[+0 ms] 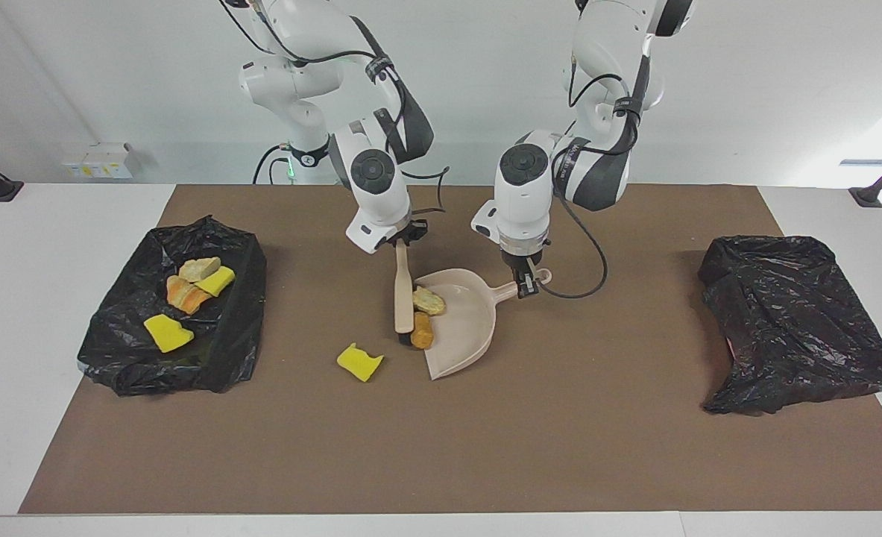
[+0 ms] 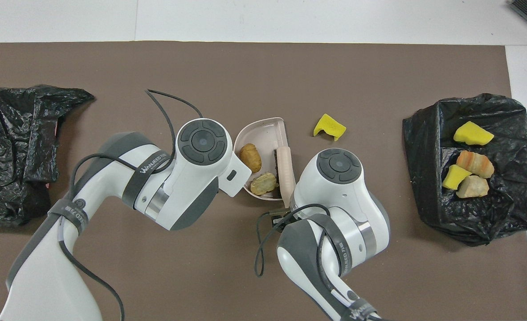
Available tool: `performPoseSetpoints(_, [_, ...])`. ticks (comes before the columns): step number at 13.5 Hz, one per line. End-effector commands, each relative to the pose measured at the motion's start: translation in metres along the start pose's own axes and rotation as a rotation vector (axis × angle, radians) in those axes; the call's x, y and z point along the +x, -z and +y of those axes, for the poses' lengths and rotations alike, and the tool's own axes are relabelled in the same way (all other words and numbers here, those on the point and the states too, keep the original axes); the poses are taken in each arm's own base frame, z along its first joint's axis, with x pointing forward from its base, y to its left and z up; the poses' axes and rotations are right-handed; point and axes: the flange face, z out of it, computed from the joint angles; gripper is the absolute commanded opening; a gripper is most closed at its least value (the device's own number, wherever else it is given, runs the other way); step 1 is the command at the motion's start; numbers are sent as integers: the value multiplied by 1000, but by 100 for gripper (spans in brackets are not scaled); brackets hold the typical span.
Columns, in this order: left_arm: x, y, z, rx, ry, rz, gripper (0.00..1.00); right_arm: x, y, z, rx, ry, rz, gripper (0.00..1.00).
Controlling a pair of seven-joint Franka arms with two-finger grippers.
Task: Sweep and dump trash in bin
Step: 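Sweep the bread scraps into the dustpan with the right gripper's brush, then sweep the yellow sponge into the dustpan with the right gripper's brush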
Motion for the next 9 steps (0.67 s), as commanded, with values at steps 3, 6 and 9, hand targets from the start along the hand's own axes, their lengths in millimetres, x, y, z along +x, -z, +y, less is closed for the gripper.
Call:
performPoseSetpoints(3, [-17, -8, 5, 47, 40, 66, 0, 18, 34, 30, 47, 76, 45, 0])
performPoseSetpoints(6, [-21, -6, -4, 23, 186, 105, 0, 33, 53, 59, -140, 119, 105, 0])
performPoseSetpoints(9, [-14, -5, 2, 5, 304, 96, 0, 57, 79, 112, -308, 121, 60, 0])
